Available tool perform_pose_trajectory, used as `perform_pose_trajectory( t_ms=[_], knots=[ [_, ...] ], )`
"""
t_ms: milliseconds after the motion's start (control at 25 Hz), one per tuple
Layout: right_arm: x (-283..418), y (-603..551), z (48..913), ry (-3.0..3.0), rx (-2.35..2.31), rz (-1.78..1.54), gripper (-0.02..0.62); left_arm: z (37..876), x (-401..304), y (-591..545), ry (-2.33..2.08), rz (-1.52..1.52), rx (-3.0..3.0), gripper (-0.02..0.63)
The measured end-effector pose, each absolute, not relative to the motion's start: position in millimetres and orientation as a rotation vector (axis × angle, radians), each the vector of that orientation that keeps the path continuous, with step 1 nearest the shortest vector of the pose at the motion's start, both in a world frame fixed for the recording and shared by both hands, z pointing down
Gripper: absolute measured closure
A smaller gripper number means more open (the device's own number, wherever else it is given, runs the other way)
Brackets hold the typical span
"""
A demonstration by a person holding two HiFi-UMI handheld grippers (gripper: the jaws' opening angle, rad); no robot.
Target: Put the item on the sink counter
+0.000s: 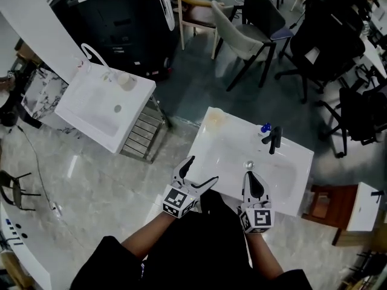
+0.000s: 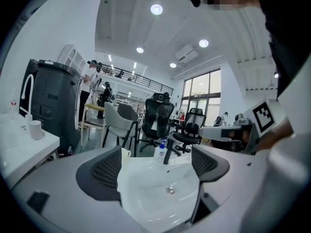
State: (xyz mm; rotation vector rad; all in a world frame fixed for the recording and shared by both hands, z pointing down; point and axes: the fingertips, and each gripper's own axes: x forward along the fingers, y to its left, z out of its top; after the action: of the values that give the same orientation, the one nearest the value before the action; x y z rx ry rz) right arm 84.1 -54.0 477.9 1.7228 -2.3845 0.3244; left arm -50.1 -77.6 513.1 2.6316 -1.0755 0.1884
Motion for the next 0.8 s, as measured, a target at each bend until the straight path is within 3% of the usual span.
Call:
perform_pose_trajectory(
  t_ms=[120, 160, 240, 280, 360, 440, 800],
  knots=[
    [70, -34, 452, -2.393, 1.749, 0.280, 0.563, 480, -56, -45, -1.050, 0.100, 2.661, 0.152],
    [66, -27, 446, -2.391, 1.749, 0.264, 0.563, 471, -60, -36, -1.055, 0.058, 2.667, 0.183],
    [57, -10, 440, -2.379, 1.748, 0.252, 0.563, 454, -72, -19, -1.071, -0.051, 2.664, 0.438],
    [52, -1, 438, -2.372, 1.750, 0.258, 0.562, 450, -79, -12, -1.070, -0.089, 2.648, 0.498],
    [40, 21, 434, -2.363, 1.745, 0.281, 0.562, 449, -91, 1, -1.080, -0.105, 2.599, 0.512],
    [30, 40, 430, -2.360, 1.735, 0.284, 0.563, 448, -100, 14, -1.092, -0.101, 2.569, 0.583],
    [20, 77, 405, -2.335, 1.771, 0.209, 0.563, 412, -85, 60, -0.973, -0.188, 2.536, 0.591]
  ],
)
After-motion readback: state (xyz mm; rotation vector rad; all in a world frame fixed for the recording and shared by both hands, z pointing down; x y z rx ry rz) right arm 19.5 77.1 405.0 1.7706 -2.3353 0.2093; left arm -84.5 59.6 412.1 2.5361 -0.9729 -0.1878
